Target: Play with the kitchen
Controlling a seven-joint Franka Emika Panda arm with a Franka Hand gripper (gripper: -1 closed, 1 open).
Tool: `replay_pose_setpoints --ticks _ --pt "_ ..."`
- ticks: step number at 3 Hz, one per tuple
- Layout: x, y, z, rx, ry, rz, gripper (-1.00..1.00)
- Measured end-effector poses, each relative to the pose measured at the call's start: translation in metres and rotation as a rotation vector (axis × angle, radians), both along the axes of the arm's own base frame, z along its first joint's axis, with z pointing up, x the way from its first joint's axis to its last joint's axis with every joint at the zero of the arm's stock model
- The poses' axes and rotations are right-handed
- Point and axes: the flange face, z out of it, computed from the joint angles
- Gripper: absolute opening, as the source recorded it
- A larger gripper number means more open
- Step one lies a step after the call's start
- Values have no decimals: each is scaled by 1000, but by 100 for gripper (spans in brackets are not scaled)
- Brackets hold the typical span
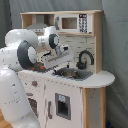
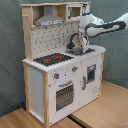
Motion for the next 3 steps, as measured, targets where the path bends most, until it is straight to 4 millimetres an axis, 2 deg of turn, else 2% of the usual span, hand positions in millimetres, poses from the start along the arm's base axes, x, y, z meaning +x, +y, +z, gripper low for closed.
replay_pose_setpoints --ticks 1,3 --pt "11 -4 -4 57 -38 -50 100" --pt "34 -20 -23 111 -50 -83 100"
